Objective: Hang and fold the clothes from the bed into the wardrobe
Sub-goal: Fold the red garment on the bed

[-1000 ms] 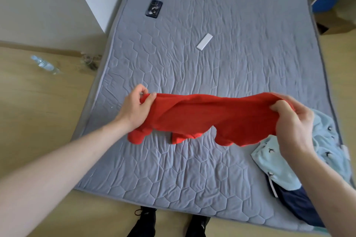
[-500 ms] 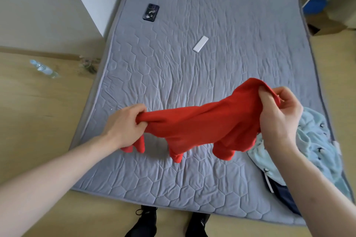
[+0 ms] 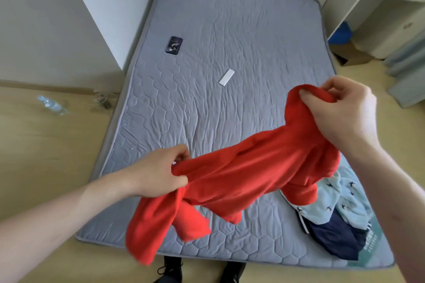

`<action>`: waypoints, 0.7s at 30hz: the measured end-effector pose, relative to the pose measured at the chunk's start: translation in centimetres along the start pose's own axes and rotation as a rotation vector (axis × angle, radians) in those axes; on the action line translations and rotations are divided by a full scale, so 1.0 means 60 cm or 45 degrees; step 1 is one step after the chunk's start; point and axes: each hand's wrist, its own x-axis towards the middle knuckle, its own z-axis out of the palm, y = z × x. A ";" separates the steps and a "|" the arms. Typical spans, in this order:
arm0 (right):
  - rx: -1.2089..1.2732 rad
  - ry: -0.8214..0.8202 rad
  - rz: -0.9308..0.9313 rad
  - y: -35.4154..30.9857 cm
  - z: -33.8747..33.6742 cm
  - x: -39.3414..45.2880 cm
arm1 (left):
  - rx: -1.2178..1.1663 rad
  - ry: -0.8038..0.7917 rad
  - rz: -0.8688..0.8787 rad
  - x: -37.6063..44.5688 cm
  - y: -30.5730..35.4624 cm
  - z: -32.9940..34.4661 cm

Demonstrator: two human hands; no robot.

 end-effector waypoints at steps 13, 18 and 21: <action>-0.346 -0.420 0.194 0.227 0.434 0.058 | 0.224 0.441 -0.592 0.275 -0.385 0.062; -0.412 -0.764 0.391 0.350 0.517 -0.056 | 0.327 0.206 -0.579 0.271 -0.479 0.174; -0.469 -0.954 0.638 0.427 0.535 -0.160 | 0.264 -0.001 -0.635 0.247 -0.522 0.250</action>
